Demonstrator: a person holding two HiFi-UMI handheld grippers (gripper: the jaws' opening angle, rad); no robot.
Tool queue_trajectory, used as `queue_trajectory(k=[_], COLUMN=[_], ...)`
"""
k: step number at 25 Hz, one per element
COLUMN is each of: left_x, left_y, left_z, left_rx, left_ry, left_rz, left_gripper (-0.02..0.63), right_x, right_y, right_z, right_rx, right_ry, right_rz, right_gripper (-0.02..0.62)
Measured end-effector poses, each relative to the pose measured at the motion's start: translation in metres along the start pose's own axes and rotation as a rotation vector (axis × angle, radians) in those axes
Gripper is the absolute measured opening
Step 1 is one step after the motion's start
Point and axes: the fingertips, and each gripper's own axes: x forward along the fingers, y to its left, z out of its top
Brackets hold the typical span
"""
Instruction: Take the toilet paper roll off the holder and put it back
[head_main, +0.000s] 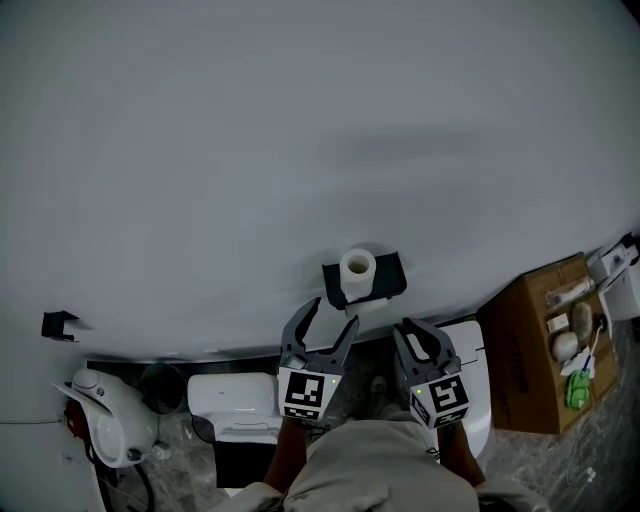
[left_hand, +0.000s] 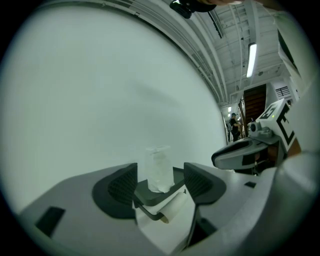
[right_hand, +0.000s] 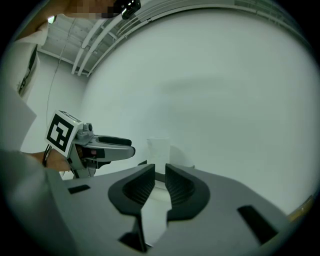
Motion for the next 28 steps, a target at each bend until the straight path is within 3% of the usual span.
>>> queue_trajectory(k=[28], left_x=[0.068], left_y=[0.004], left_z=[-0.009], left_rx=[-0.016], left_ry=[0.098], left_rz=[0.024], left_gripper=[0.3], right_x=[0.041], right_y=[-0.043], right_z=[-0.002], right_rx=[0.032], right_ry=[0.0], right_rz=[0.087], right_gripper=[0.06])
